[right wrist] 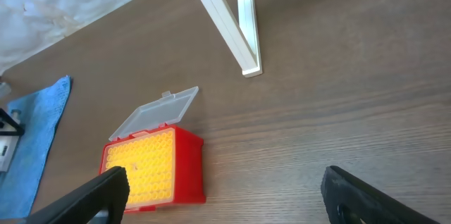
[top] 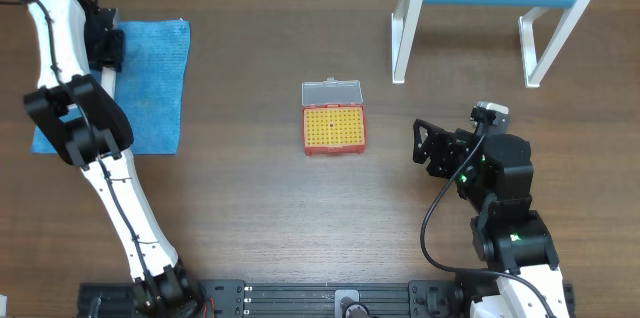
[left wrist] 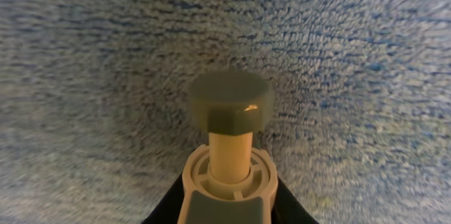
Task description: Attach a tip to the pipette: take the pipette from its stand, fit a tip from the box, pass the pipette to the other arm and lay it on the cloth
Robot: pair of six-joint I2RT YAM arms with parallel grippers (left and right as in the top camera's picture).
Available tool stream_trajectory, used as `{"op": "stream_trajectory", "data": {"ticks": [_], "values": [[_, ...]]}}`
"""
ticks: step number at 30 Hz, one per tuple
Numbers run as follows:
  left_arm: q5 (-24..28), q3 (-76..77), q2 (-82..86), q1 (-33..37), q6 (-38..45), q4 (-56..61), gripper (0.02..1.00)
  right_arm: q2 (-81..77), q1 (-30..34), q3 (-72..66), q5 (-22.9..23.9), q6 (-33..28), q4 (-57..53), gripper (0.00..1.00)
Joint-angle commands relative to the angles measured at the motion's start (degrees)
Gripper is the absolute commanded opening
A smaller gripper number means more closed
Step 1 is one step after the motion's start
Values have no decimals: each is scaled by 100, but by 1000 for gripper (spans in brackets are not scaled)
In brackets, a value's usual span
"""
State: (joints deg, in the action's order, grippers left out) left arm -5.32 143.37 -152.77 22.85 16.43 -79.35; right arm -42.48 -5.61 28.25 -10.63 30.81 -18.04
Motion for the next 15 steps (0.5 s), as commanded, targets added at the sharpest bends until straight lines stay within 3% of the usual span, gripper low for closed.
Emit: {"op": "stream_trajectory", "data": {"ticks": [1, 6, 8, 9, 15], "values": [[107, 55, -42, 0, -72, 9, 27, 20, 17, 74, -26, 70, 11, 886], [107, 55, -39, 0, -83, -46, 38, 20, 17, 74, -26, 70, 11, 886], [107, 55, -39, -4, -116, -122, 706, 20, 17, 74, -26, 70, 11, 886], [109, 59, -31, -11, -118, -195, 847, 20, 17, 74, -26, 70, 11, 886], [103, 85, 260, -68, -157, -560, 877, 20, 17, 74, -28, 70, 11, 888]]}}
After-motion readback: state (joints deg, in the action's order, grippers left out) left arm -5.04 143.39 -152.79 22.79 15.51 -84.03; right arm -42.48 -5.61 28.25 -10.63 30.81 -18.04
